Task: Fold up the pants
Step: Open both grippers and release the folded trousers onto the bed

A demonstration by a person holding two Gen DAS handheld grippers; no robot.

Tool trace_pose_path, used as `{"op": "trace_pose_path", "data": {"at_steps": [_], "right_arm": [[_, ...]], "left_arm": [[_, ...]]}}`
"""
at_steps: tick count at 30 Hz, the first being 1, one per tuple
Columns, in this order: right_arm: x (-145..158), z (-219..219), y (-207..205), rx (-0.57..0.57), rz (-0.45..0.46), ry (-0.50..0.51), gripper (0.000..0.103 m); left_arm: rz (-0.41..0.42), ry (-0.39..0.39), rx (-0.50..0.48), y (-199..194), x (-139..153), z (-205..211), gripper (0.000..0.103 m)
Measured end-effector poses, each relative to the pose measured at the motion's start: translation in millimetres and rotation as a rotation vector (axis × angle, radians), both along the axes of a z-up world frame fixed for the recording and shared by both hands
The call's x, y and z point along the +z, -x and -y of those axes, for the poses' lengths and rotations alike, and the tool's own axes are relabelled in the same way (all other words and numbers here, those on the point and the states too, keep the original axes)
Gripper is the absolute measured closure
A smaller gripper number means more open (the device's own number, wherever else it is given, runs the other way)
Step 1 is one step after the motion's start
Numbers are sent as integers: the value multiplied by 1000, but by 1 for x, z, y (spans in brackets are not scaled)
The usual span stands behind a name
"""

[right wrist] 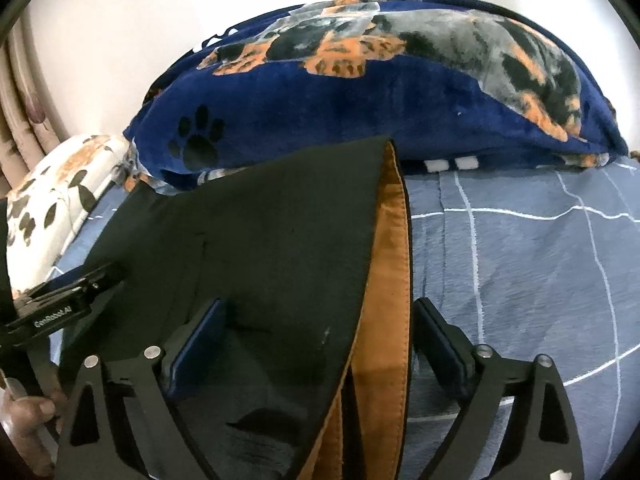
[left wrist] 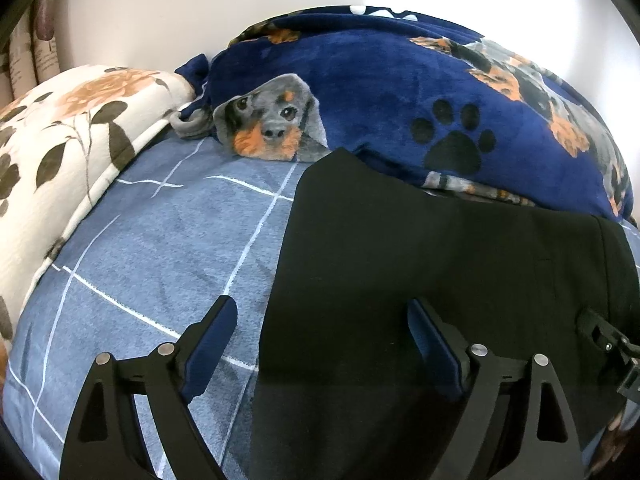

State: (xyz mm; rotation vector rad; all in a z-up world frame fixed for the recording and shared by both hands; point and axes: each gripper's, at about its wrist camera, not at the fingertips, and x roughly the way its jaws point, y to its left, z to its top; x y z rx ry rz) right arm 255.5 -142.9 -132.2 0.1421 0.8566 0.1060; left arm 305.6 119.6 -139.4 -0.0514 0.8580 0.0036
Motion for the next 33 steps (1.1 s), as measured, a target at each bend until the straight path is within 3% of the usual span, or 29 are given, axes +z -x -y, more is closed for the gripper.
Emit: {"op": "trace_pose_path", "data": {"at_steps": [8, 33], "right_arm": [[1, -5, 2, -24, 2, 55, 5], [1, -7, 0, -35, 2, 95, 1]], "left_arm": [[1, -7, 6, 1, 0, 1, 14], [4, -41, 30, 2, 0, 2, 8]]}}
